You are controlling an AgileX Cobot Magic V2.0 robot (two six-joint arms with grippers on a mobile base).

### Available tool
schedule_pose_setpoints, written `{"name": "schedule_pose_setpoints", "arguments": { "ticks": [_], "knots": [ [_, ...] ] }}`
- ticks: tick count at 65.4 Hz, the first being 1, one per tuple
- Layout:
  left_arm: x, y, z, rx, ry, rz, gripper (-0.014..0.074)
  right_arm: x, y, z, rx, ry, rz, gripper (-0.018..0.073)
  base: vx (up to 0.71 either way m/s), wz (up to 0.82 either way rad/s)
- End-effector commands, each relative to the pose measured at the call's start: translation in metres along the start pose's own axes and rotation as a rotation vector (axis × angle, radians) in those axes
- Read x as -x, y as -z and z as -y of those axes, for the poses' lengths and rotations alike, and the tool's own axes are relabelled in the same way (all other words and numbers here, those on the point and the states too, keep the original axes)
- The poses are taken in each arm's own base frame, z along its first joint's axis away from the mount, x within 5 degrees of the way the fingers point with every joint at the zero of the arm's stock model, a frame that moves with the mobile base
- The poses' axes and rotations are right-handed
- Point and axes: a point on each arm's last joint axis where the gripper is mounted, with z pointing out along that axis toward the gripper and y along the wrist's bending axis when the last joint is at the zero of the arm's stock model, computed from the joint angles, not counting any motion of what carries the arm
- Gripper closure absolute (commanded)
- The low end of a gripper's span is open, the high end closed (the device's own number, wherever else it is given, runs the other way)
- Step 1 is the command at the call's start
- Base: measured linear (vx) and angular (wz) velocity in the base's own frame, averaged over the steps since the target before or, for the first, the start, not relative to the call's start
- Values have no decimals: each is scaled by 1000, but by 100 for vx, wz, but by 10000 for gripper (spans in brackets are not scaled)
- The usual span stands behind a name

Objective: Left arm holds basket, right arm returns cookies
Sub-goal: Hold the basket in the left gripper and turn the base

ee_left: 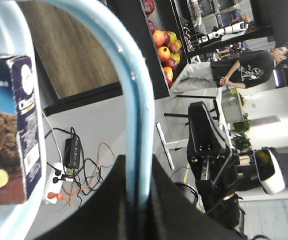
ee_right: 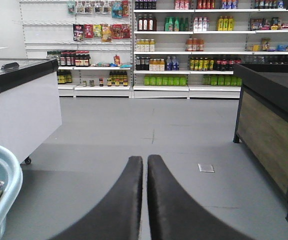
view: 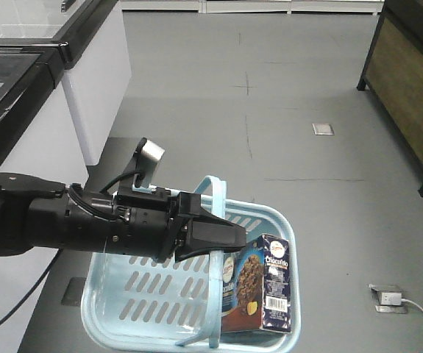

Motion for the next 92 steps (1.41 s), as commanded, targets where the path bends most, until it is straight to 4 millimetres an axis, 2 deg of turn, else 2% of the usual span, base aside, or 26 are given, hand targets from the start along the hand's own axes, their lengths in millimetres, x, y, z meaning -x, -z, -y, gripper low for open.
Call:
{"name": "schedule_pose_setpoints", "arguments": {
  "ticks": [1,92],
  "knots": [
    [8,6,31,-144,-4,60,601,2,1,0,1,12,73,566,0,0],
    [7,6,31,-149,-5,52,599,2,1,0,1,12,72,566,0,0]
  ]
}}
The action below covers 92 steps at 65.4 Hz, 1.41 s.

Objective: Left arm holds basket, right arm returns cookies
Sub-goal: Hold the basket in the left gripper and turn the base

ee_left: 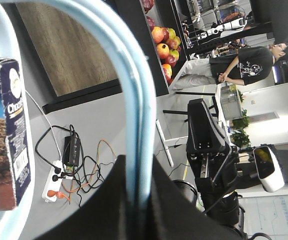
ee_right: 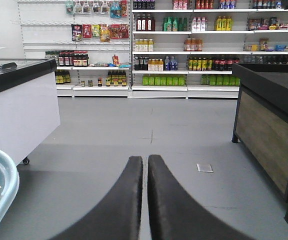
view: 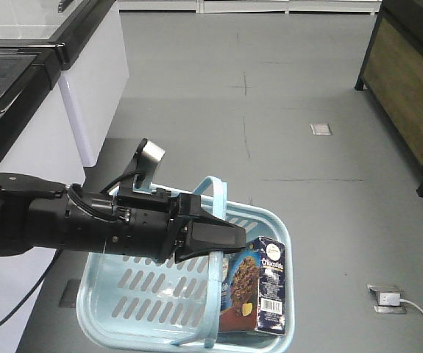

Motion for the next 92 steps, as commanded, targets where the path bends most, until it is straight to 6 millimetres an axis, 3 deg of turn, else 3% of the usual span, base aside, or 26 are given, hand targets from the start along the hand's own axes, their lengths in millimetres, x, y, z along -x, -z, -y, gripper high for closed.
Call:
{"name": "schedule_pose_setpoints", "arguments": {
  "ticks": [1,92],
  "knots": [
    [7,6,32,-151,-4,53,599,2,1,0,1,12,72,566,4,-5],
    [7,6,32,-150,-4,54,599,2,1,0,1,12,72,566,28,-4]
  ]
}}
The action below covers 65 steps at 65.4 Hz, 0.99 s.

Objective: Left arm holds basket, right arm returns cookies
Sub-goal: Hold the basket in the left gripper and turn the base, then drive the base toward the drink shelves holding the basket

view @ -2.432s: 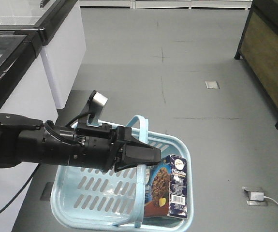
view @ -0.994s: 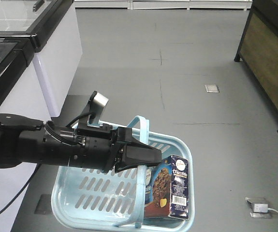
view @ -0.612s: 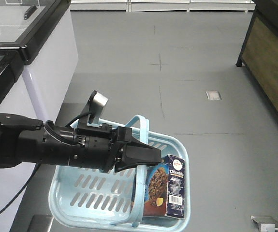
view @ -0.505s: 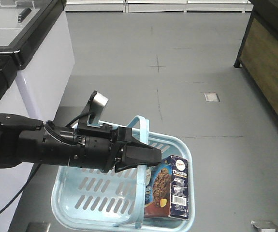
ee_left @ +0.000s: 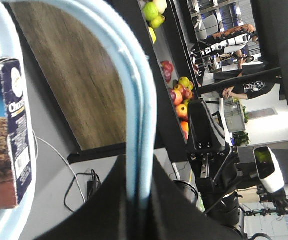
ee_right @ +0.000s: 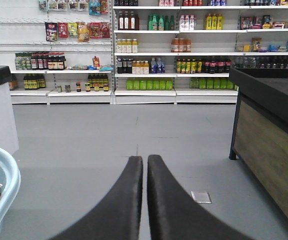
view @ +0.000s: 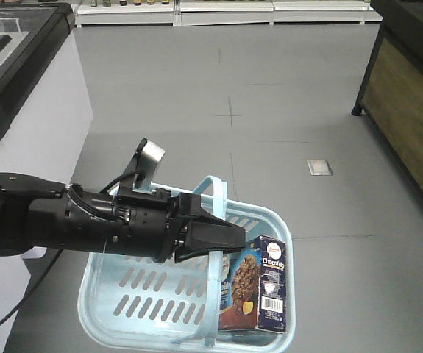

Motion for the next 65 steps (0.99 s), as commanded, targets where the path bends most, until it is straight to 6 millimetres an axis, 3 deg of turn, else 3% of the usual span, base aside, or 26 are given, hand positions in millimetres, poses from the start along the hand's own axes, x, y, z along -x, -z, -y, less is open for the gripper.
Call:
{"name": "schedule_pose_setpoints", "arguments": {
  "ticks": [1,65],
  "knots": [
    [7,7,32,-151,-4,55,599,2,1,0,1,12,72,566,41,-2],
    [8,6,31,-147,-3,58,599,2,1,0,1,12,72,566,45,-1]
  ]
}}
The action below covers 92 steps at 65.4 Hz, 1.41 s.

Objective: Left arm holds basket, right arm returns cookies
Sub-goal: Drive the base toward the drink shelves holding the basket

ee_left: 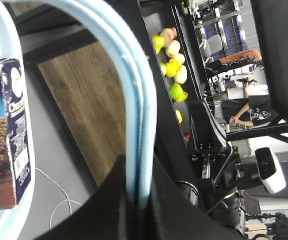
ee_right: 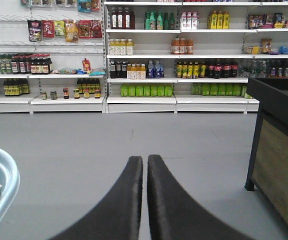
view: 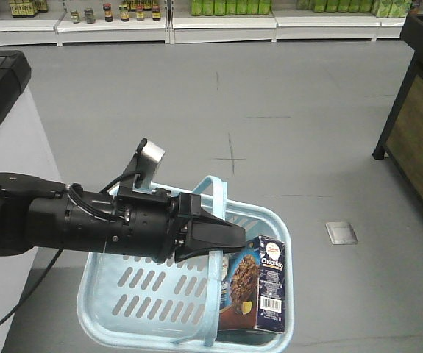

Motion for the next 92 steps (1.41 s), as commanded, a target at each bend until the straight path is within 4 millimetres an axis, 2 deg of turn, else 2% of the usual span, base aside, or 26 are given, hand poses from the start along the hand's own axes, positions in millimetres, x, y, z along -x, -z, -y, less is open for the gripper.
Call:
{"name": "schedule_pose_setpoints", "arguments": {
  "ticks": [1,92],
  "knots": [
    [7,7,32,-149,-4,57,599,2,1,0,1,12,72,566,49,-5],
    [8,7,32,-147,-4,59,599,2,1,0,1,12,72,566,50,3]
  ]
}}
